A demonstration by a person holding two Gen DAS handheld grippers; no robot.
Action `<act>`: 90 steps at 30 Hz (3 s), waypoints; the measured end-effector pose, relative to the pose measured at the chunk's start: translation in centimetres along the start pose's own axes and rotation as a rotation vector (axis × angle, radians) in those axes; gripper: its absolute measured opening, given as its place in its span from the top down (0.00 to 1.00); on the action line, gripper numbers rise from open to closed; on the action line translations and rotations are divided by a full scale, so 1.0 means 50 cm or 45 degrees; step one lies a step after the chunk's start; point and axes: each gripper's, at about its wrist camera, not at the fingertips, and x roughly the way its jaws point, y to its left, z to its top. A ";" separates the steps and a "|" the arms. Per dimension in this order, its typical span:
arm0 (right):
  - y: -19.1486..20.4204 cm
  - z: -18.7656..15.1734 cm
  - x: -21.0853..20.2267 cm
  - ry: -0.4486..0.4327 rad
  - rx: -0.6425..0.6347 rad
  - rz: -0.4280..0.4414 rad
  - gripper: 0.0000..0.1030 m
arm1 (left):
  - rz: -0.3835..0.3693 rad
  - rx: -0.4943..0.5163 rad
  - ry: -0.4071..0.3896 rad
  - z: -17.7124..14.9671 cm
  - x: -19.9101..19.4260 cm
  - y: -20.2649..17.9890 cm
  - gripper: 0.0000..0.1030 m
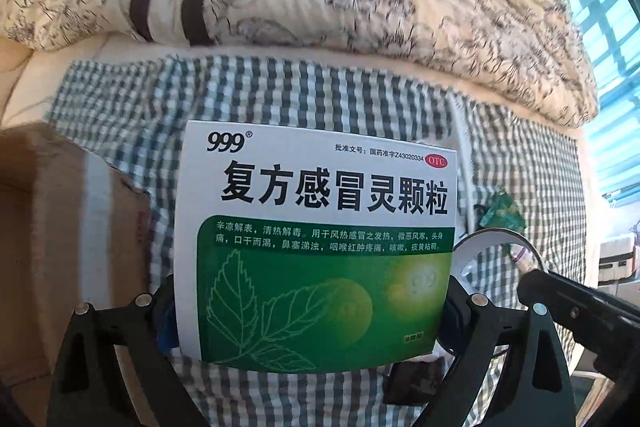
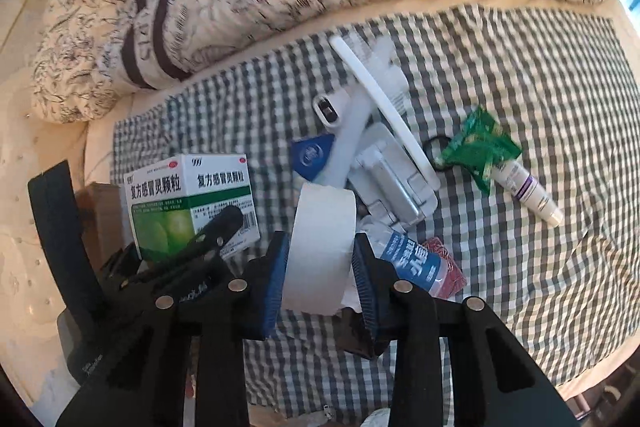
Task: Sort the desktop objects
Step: 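Carry medicine box and tape roll into the cardboard box and release both, then grasp the white toothpaste tube with the right gripper while the left grasps the lace cloth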
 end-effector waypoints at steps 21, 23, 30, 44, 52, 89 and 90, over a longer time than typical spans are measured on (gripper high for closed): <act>0.121 -0.120 -0.166 -0.143 -0.178 0.053 0.69 | 0.075 -0.002 -0.215 -0.057 -0.260 0.075 0.06; 0.137 -0.132 -0.173 -0.152 -0.201 0.059 0.69 | 0.087 -0.022 -0.238 -0.069 -0.284 0.095 0.06; 0.224 -0.170 -0.176 -0.142 -0.332 0.097 0.69 | 0.144 -0.148 -0.272 -0.104 -0.341 0.204 0.06; 0.444 -0.179 -0.076 -0.039 -0.598 0.132 0.69 | 0.234 -0.362 -0.168 -0.147 -0.302 0.416 0.06; 0.551 -0.162 0.017 0.039 -0.680 0.132 0.69 | 0.244 -0.398 -0.059 -0.151 -0.242 0.466 0.06; 0.105 -0.123 -0.137 -0.159 -0.078 -0.060 0.34 | 0.137 -0.020 0.029 -0.104 -0.203 0.090 0.00; 0.078 -0.128 -0.142 -0.162 -0.057 -0.069 0.34 | 0.130 -0.007 0.037 -0.111 -0.197 0.069 0.00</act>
